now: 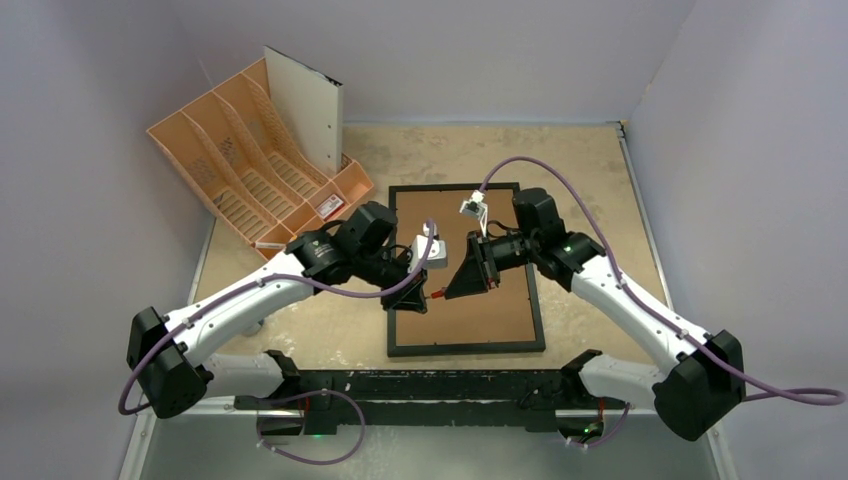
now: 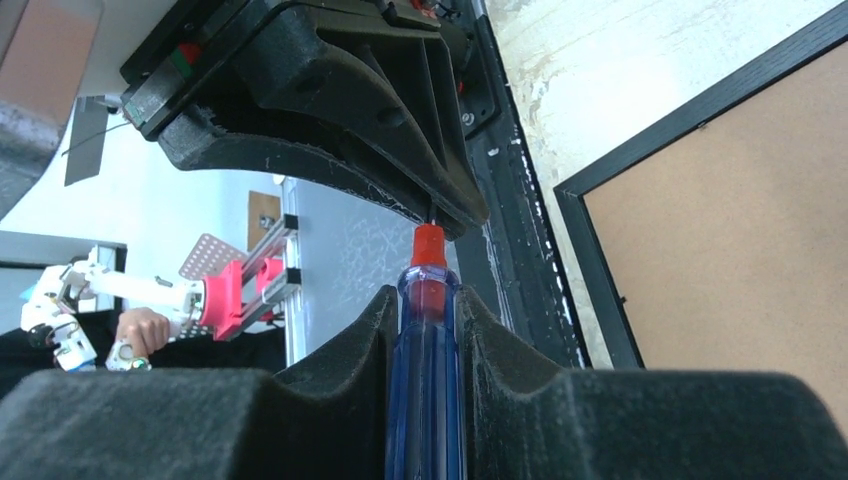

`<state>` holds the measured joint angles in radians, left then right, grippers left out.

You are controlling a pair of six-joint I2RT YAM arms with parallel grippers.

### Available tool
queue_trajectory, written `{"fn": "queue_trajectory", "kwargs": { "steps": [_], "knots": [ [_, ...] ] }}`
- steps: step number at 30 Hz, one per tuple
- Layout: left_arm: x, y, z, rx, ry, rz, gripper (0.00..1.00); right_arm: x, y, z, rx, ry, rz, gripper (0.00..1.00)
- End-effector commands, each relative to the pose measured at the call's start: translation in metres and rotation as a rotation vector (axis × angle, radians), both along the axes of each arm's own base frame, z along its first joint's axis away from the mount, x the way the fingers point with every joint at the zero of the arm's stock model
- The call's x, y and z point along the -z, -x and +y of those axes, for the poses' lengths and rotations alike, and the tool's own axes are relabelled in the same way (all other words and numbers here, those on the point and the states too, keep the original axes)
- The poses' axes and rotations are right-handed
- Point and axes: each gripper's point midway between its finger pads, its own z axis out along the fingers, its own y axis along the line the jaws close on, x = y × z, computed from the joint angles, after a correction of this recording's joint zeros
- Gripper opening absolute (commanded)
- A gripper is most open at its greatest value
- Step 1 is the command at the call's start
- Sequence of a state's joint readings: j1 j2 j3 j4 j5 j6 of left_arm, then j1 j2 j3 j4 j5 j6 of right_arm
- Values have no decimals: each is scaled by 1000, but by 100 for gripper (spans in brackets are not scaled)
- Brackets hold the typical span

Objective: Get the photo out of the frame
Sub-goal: Adjust the screwdriver, then release the photo frame item from the photo frame.

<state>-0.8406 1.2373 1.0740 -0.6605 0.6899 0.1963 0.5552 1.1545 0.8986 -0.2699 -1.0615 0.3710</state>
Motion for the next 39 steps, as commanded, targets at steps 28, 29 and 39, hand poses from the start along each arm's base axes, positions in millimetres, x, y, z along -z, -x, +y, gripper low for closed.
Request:
{"fn": "queue_trajectory", "kwargs": {
  "steps": [28, 29, 39],
  "knots": [
    [142, -133, 73, -1019, -205, 183, 75, 84, -101, -29, 589, 459, 51, 0],
    [145, -136, 72, -1025, -213, 182, 74, 84, -100, -30, 589, 460, 52, 0],
    [172, -139, 76, -1035, -294, 195, 48, 86, -99, -34, 611, 463, 53, 0]
  ]
}}
